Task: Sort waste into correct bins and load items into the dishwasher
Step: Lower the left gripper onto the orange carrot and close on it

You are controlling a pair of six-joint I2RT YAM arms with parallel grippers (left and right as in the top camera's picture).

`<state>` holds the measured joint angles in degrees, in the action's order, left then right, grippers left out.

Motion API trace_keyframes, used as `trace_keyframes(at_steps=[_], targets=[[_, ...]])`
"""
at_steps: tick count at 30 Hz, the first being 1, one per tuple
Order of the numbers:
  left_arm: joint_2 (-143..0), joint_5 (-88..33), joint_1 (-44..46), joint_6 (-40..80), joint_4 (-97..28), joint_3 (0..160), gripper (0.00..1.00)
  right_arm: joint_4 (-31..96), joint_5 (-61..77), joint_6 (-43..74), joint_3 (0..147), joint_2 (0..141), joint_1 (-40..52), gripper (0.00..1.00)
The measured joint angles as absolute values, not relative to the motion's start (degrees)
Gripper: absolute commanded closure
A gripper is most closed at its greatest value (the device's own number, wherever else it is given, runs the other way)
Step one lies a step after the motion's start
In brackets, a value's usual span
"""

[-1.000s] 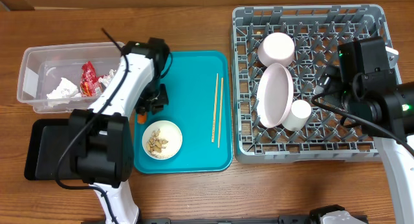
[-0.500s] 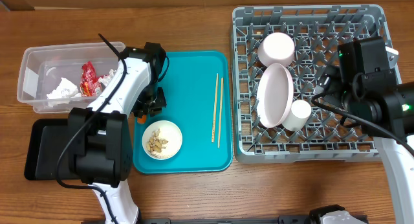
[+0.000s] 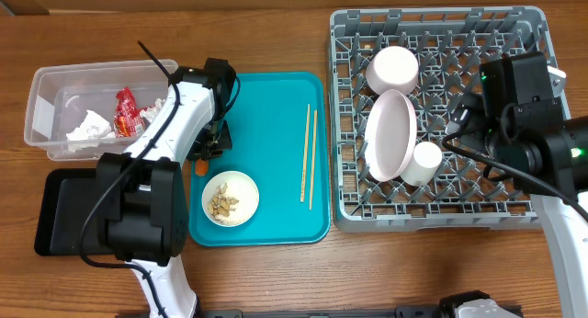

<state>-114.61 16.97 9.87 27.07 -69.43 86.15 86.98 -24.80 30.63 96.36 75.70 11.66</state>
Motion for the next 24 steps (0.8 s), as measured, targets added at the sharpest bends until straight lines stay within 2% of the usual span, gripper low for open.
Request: trace_keyframes(at_steps=[7,18,24], targets=[[-114.6,17.4,9.9,26.0,-67.2,85.2,0.75,87.0,-24.8,30.6,96.4,75.7,11.7,0.0],[-114.6,17.4,9.9,21.8,-63.4,83.0,0.82,87.0,-24.8,30.6,96.4,75.7,11.7,0.0],[-114.6,17.4,9.9,20.8,-63.4,82.8,0.75,87.0,-24.8,30.6,96.4,75.7,11.7,0.0]])
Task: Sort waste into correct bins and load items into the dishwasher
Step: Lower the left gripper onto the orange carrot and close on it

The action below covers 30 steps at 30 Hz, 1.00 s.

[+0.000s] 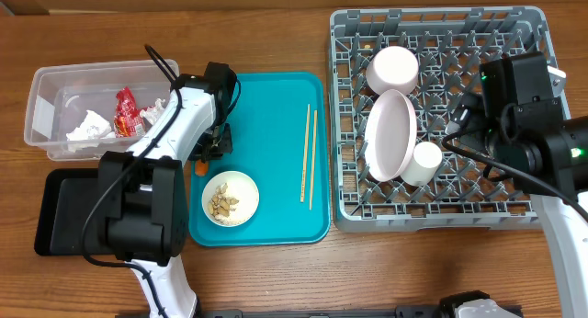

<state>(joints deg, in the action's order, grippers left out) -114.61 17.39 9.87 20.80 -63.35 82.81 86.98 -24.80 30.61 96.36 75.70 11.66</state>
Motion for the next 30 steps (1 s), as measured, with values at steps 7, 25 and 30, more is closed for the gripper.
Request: trace_keyframes(at_steps=[7,25,30], targets=[[-114.6,17.3,9.9,18.2,-60.6,81.8,0.67,87.0,-24.8,30.6,96.4,75.7,11.7,0.0],[-114.3,16.3,9.1,14.6,-54.7,78.3,0.61,87.0,-24.8,30.6,96.4,75.7,11.7,0.0],[-114.3,15.6,8.2,14.6,-54.6,78.2,0.62,87.0,-24.8,30.6,96.4,75.7,11.7,0.0]])
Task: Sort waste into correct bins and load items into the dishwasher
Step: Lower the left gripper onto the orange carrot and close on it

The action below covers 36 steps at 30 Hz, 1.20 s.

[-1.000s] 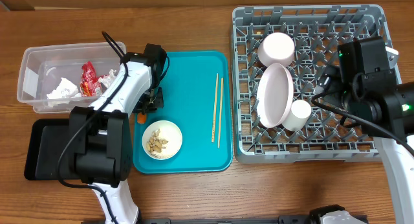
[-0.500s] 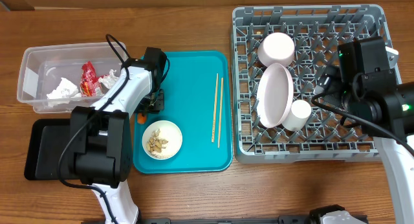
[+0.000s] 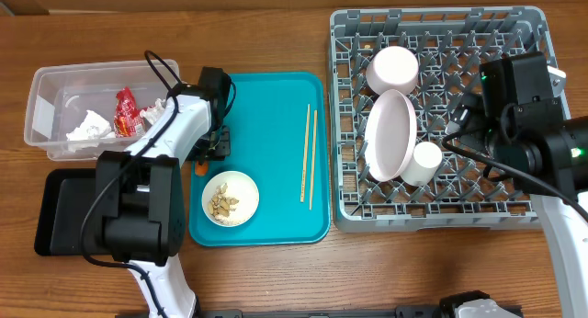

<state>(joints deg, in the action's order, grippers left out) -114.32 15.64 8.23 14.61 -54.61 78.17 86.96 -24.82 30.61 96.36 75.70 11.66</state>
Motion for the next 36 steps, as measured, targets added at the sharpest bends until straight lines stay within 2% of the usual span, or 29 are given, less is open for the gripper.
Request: trace_keyframes(at_steps=[10,16,25,32,36], targets=[[-114.3,13.9,7.8,14.5,-53.5,77.2,0.63,87.0,-24.8,30.6,96.4,75.7,11.7,0.0],[-114.3,10.8,7.8,12.9,-52.9,77.2,0.7,87.0,-24.8,30.6,96.4,75.7,11.7,0.0],[-114.3,7.9,7.7,11.3,-52.6,77.1,0.64,87.0,-24.8,30.6,96.4,75.7,11.7,0.0],[-114.3,7.0,7.8,10.5,-52.4,77.1,0.73,87.0,-24.8,30.6,96.4,75.7,11.7,0.0],[-114.3,7.0,7.8,10.5,-52.4,77.1,0.74,87.0,-24.8,30.6,96.4,75.7,11.7,0.0]])
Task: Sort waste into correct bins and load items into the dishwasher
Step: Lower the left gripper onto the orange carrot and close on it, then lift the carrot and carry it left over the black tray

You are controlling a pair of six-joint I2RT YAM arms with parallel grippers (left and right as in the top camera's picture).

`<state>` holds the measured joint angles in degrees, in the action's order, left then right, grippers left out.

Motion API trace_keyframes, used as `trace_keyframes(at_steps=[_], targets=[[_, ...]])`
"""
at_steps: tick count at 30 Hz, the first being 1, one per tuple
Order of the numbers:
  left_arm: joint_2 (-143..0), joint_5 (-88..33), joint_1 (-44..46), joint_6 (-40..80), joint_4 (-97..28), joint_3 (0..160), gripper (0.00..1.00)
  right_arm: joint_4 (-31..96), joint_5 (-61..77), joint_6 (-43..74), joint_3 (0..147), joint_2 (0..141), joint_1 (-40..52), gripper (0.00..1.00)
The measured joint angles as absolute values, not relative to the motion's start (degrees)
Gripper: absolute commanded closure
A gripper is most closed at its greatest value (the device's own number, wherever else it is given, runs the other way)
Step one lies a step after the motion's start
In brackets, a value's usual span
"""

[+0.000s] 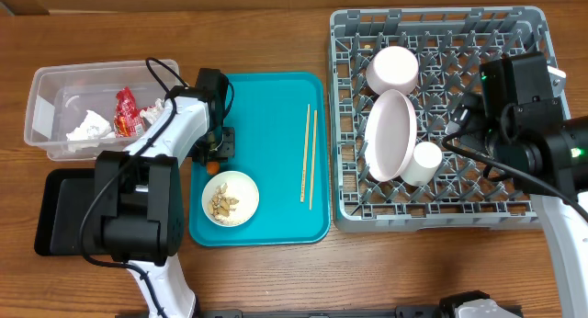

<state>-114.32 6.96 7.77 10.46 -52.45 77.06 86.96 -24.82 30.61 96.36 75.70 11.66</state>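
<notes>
My left gripper (217, 155) points down at the left rim of the teal tray (266, 107). A small orange scrap (212, 168) sits right at its fingertips, and the fingers look shut on it. On the tray lie a white bowl of food bits (230, 198) and a pair of chopsticks (309, 154). The clear bin (46, 88) at the left holds white paper and a red wrapper (126, 111). The black bin (60, 217) stands below it. My right gripper (457, 125) hovers over the grey dish rack (441, 212); its jaws are hidden by the arm.
In the rack stand a white cup (393, 70), an oval white plate (390, 134) on edge and a small white cup (425, 162). The left arm's base (138, 221) overlaps the black bin. Bare wooden table surrounds everything.
The orange scrap was on the table just left of the tray rim; now it is on the rim, a little to the right. My left gripper shifted slightly right with it. The right arm is unchanged.
At each earlier moment my left gripper stood at the tray's left rim with the orange scrap lying just below its tips, and the arm shifted only slightly. Now the scrap has moved right, onto the tray edge, with the gripper. The right arm stayed still over the rack.
</notes>
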Motion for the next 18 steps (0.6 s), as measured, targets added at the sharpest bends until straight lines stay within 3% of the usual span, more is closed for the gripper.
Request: trace_keyframes(at_steps=[13,18], targets=[[-114.3,6.8,7.8,10.4,-52.4,77.1,0.66,87.0,-24.8,30.6,96.4,75.7,11.7,0.0],[-114.3,6.6,7.8,10.4,-52.4,77.1,0.67,87.0,-24.8,30.6,96.4,75.7,11.7,0.0]])
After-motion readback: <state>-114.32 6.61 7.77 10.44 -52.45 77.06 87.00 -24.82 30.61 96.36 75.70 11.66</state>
